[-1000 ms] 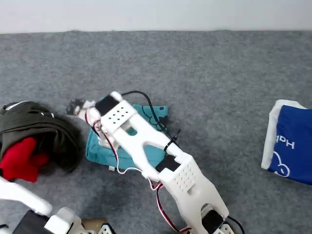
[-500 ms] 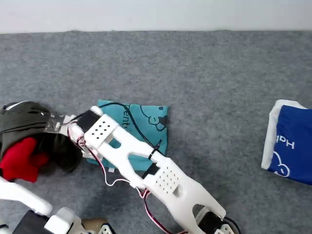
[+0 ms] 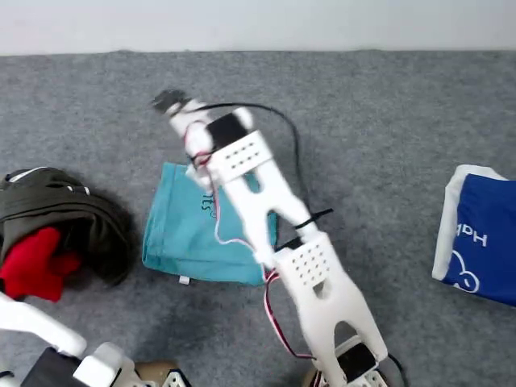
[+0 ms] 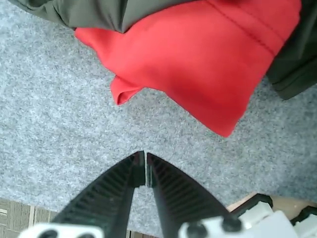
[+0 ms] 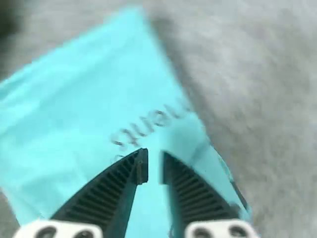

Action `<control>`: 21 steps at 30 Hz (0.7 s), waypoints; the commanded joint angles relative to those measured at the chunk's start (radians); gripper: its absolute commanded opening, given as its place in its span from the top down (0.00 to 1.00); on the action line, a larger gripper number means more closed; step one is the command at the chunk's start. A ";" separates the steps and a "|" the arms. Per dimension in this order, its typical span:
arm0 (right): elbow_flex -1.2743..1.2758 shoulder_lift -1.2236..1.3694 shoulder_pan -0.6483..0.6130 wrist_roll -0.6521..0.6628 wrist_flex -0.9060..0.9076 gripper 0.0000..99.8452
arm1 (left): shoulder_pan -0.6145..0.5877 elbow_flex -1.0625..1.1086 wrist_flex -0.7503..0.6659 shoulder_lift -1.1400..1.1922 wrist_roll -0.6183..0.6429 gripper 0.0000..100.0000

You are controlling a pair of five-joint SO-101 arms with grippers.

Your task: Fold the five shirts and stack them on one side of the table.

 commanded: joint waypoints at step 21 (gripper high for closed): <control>0.207 -0.082 0.128 -0.494 0.031 0.67 | 0.002 0.070 -0.078 -0.018 -0.008 0.98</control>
